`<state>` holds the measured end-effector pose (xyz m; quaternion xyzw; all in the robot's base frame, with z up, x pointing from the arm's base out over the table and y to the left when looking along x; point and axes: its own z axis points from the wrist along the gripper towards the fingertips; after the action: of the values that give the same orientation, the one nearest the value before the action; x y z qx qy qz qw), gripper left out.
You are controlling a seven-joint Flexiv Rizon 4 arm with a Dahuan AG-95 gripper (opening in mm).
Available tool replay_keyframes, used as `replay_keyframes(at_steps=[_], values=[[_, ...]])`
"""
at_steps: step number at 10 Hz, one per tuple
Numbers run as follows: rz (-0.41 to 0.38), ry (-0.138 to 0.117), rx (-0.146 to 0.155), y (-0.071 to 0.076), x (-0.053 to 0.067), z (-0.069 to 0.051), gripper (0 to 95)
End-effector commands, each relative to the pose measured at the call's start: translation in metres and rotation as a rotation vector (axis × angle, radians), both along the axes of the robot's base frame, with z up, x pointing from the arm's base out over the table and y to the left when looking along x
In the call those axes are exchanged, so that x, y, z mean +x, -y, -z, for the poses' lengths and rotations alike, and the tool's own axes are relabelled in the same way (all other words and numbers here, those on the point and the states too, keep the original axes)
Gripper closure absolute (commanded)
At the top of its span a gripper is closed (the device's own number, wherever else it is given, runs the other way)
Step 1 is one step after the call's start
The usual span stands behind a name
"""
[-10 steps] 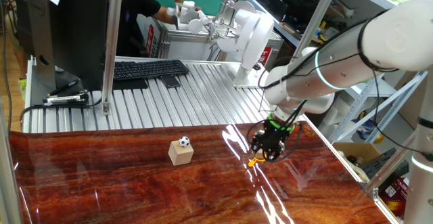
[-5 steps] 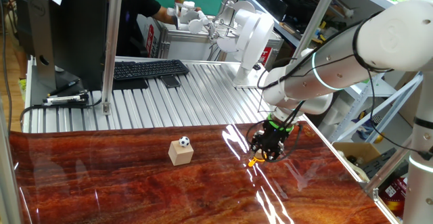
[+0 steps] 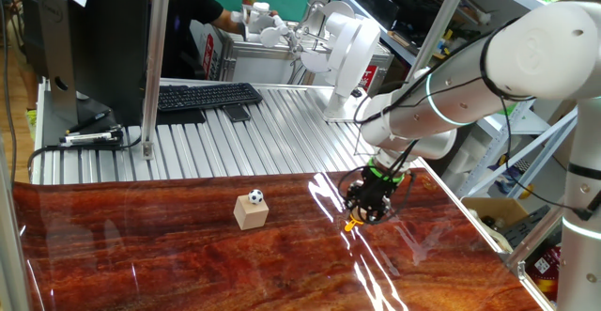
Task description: Attach the bubble ring to the ball
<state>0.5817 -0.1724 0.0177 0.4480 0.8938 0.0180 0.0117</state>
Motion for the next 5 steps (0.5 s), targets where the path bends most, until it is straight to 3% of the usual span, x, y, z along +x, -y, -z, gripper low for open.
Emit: replay_keyframes(at_steps=[1,5], values=[[0.011,0.003,-0.006,-0.0016,0.0024,0.0017,57.0],[0.012,0.003,-0.005,-0.0007,0.0075,0.0023,57.0]])
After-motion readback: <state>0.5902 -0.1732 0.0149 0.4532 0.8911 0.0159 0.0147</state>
